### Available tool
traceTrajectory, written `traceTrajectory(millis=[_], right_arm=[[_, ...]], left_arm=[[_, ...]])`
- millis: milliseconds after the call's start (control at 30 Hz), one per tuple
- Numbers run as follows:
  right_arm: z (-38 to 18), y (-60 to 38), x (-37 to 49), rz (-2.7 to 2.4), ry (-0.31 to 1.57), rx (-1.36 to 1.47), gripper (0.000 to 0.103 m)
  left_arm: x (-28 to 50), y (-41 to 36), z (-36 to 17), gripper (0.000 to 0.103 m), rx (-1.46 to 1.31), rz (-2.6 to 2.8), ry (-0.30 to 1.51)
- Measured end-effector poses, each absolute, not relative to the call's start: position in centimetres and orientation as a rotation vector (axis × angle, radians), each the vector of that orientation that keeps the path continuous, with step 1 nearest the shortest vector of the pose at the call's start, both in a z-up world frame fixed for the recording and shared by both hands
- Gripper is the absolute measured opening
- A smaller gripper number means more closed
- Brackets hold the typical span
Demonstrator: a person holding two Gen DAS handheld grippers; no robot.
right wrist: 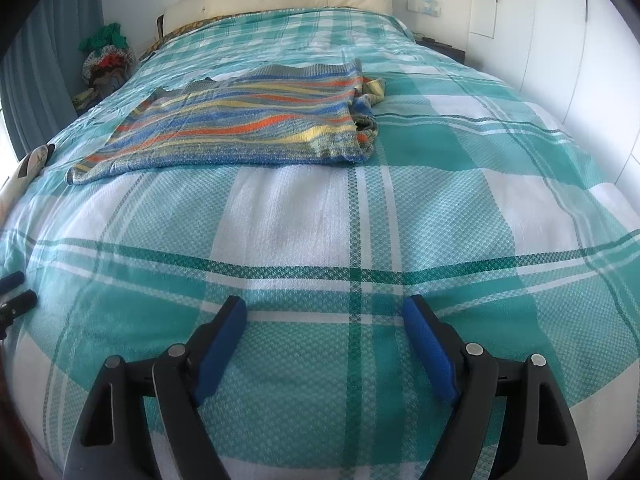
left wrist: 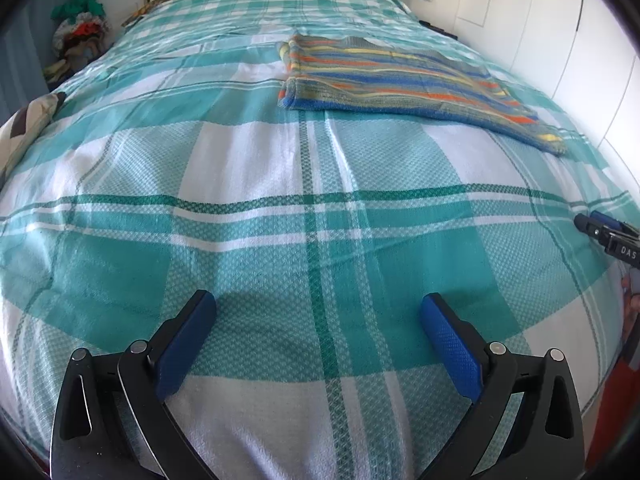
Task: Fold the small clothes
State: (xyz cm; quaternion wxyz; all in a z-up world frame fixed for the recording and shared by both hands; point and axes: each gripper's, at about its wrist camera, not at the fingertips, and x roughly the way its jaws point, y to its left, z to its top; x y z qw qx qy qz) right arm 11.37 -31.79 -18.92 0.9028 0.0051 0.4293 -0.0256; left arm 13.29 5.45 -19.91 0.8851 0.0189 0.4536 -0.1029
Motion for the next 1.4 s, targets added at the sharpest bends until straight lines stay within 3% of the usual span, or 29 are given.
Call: traceTrajectory(millis=[1400], right_arm=[[-18.94,-31.56,12.13,-0.069,0.947,-0.011,0.085]], left_arm=[[12.44,5.77,-19.87,0.102,0.054,-0.214,0.97]])
